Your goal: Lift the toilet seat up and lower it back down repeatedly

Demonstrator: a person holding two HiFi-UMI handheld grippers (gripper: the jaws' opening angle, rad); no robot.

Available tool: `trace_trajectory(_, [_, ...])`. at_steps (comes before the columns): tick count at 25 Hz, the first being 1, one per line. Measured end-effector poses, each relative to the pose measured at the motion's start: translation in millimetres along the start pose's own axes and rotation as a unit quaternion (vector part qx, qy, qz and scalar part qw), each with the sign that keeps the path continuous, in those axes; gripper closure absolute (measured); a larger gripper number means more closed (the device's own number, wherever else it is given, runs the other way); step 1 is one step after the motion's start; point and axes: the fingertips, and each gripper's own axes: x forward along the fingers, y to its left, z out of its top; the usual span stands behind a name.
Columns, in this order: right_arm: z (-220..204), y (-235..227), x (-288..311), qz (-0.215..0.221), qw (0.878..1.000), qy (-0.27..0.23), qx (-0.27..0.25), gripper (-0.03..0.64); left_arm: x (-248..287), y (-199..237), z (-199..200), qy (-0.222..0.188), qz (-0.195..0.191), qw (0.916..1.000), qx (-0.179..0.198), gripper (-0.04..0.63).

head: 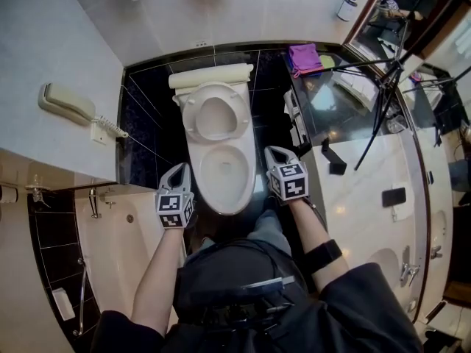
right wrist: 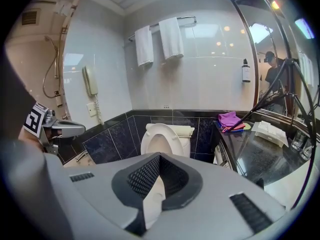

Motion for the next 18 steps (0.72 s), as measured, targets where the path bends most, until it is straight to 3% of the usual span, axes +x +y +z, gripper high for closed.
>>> trace_trajectory(18, [-16,-7,-32,-0.016,1.000,0.005,-0.015,0.604,-19,-12,1,-0.013,-0.009,0.9999,-0.004,0.597])
